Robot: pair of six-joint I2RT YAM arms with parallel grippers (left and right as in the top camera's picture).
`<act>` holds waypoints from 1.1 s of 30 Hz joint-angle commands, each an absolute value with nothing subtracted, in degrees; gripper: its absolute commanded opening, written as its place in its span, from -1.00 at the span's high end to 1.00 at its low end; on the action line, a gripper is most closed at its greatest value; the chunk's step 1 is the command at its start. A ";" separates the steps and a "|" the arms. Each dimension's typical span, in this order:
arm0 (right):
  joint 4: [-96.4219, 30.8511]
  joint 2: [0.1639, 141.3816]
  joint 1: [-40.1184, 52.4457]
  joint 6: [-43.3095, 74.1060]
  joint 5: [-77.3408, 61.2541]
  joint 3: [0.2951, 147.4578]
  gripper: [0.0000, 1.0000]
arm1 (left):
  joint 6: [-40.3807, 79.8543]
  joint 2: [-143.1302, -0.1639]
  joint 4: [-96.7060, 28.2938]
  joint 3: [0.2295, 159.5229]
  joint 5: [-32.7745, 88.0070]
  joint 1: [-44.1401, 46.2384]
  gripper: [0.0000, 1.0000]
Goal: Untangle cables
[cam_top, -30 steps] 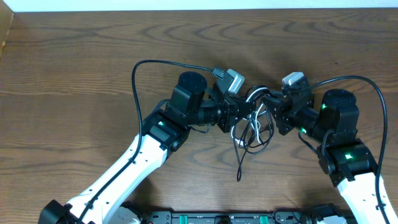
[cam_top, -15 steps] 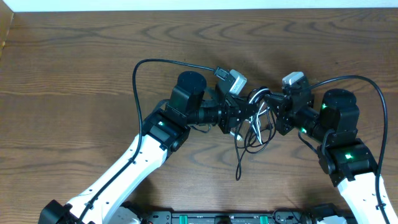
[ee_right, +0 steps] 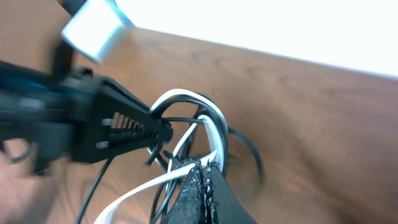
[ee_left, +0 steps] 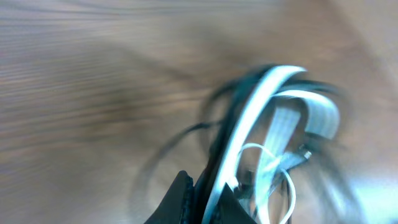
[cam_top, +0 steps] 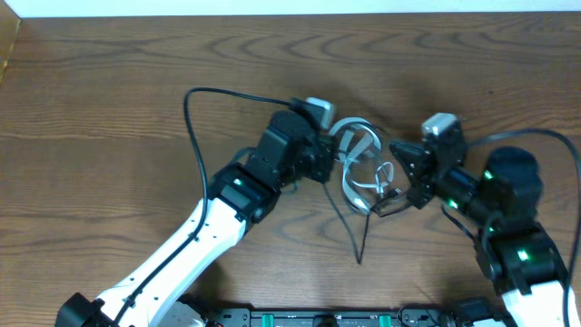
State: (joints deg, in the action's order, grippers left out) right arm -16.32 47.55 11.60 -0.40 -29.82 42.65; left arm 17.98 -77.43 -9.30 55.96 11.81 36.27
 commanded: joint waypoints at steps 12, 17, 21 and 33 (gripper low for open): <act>-19.53 41.21 11.29 -0.73 -24.60 43.27 0.80 | 17.58 -77.54 -9.13 56.49 12.91 34.68 0.85; -20.69 46.00 11.29 -4.25 -24.34 43.27 -0.27 | 14.83 -77.54 -5.98 56.49 27.79 34.68 0.85; -20.49 49.41 11.29 -4.45 -24.34 43.27 -0.32 | 14.81 -77.52 -4.67 56.49 33.98 34.68 0.85; -18.48 55.99 11.29 -5.02 -27.35 43.27 -0.01 | 14.85 -77.54 0.47 56.49 49.67 34.74 0.85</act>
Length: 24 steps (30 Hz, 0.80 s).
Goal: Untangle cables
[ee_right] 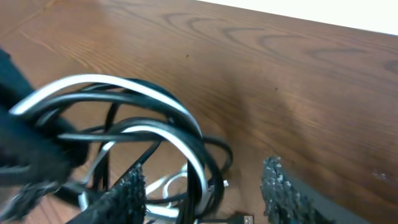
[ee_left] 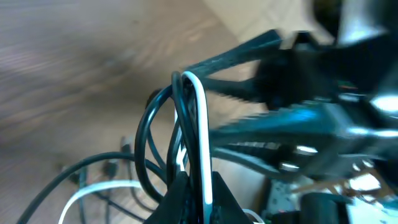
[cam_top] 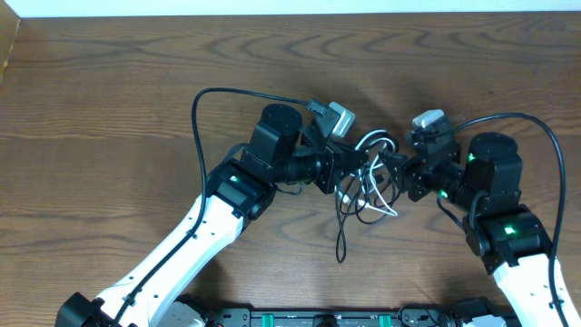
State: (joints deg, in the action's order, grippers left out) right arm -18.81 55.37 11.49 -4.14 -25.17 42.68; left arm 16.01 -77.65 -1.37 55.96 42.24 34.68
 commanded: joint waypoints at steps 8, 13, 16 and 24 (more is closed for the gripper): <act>-18.44 56.58 11.29 -4.99 -27.59 43.27 0.98 | 14.85 -77.54 1.63 56.49 50.52 34.74 0.85; -18.44 56.47 11.29 -4.71 -28.77 43.27 0.98 | 14.83 -77.54 0.99 56.49 45.12 34.72 0.85; -18.44 55.96 11.29 -3.20 -30.15 43.29 0.98 | 14.85 -77.54 -0.75 56.49 36.12 34.74 0.85; -18.72 50.92 11.29 -3.03 -31.27 43.29 0.98 | 14.85 -77.54 -7.38 56.49 11.94 34.72 0.77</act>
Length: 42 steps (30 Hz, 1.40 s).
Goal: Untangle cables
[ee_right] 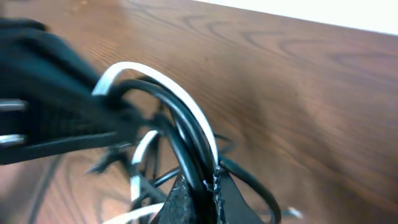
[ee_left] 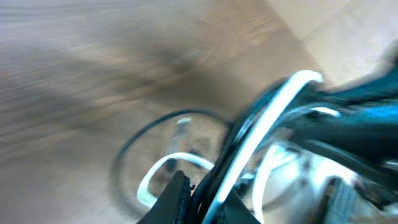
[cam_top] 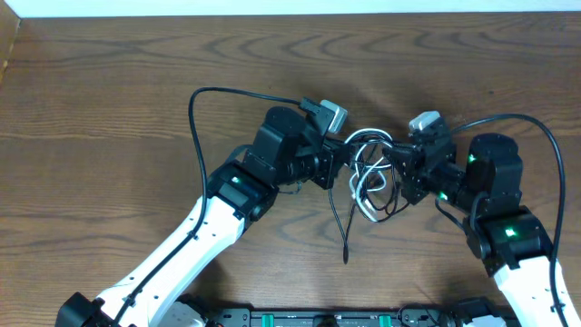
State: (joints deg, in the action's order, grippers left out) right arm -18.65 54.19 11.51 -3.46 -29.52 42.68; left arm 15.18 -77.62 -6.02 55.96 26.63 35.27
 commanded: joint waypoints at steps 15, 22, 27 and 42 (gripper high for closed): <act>-18.79 46.46 11.31 -2.57 -31.77 43.29 0.98 | 14.85 -77.60 -9.58 56.47 9.37 34.72 0.55; -20.56 46.39 11.29 -2.66 -31.70 43.29 0.98 | 14.59 -77.58 -9.76 56.49 4.69 34.68 -0.55; -22.63 46.39 11.29 -4.43 -31.64 43.29 0.98 | 13.52 -77.58 -7.55 56.49 0.84 34.68 -0.83; -21.34 50.22 11.29 -5.45 -26.50 43.29 0.98 | -1.32 -77.43 -4.03 56.49 44.75 34.68 -0.95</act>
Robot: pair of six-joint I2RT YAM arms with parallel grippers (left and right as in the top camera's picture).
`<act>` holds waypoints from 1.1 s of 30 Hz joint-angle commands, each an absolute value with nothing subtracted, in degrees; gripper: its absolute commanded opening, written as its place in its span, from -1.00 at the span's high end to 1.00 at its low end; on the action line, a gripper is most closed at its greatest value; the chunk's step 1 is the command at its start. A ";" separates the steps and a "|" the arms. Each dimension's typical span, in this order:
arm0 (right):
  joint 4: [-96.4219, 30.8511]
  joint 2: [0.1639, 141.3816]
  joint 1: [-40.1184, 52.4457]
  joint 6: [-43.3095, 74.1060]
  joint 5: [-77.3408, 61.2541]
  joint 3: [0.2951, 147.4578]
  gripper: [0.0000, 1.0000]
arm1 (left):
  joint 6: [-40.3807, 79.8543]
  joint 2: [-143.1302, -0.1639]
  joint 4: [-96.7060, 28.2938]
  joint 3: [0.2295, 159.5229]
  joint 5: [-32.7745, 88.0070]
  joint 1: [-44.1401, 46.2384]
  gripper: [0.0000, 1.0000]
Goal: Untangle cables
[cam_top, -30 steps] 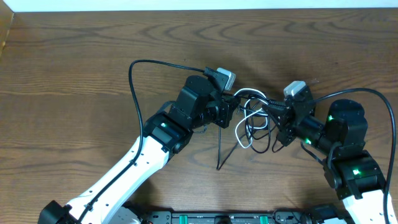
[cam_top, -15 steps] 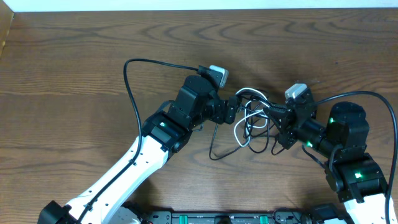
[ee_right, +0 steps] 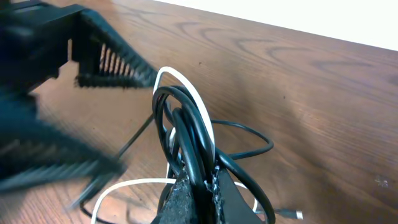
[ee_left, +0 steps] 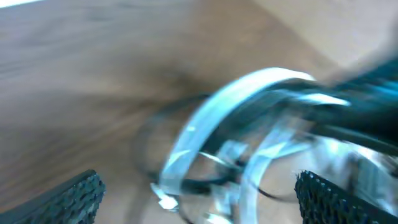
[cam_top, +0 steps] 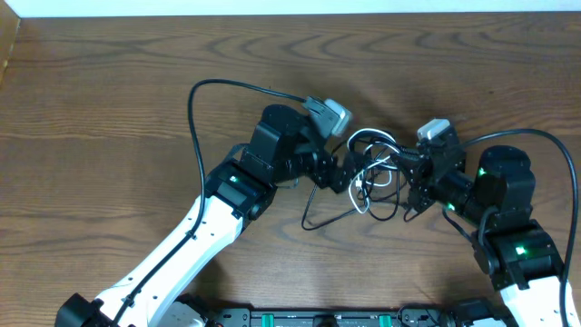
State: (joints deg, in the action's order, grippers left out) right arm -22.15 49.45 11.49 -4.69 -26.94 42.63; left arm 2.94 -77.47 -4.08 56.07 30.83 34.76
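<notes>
A tangle of black and white cables (cam_top: 372, 168) hangs between the two arms at the table's middle. My right gripper (cam_top: 410, 182) is shut on several black loops (ee_right: 196, 146) of it, and a white loop (ee_right: 186, 93) rises beside them. My left gripper (cam_top: 348, 173) is open at the tangle's left side. In the blurred left wrist view its fingers (ee_left: 68, 198) stand wide apart, with the white and black strands (ee_left: 230, 124) between and beyond them. A black tail (cam_top: 318, 216) of the tangle trails on the table to the front left.
The wooden table (cam_top: 109, 109) runs to a pale wall along its far edge. Each arm's own black supply cable arcs above it, the left one (cam_top: 195, 118) and the right one (cam_top: 545, 136). A black rail (cam_top: 318, 318) lies along the near edge.
My left gripper, shut on the black and white strands before, now stands open beside the tangle. My right gripper stays shut on the cables and sits slightly farther right. The black tail now lies toward the front left.
First both grippers were shut on the tangle. Then the right one was open while the left one held the strands. Then both were shut on it again. Now the left one is open and the tangle hangs from the right one alone.
</notes>
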 commanded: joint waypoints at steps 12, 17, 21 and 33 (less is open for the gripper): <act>-24.10 50.59 11.29 -13.23 -33.36 43.29 0.98 | -19.00 -77.43 -4.69 56.49 46.76 34.65 -0.96; -26.87 50.59 11.29 -18.41 -38.92 43.29 0.98 | -20.51 -77.43 -5.63 56.49 37.08 33.91 -0.96; -27.88 50.59 11.29 -21.98 -43.38 43.27 0.98 | -20.58 -77.43 -7.29 56.49 34.20 32.29 -0.96; -26.63 50.59 11.29 -22.81 -46.33 43.29 0.98 | -21.41 -77.47 -7.66 56.49 48.69 31.05 -0.09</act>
State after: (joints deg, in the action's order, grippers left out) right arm -27.00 50.68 11.44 -21.58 -42.17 42.63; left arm -20.73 -77.47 -7.66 56.07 41.78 31.51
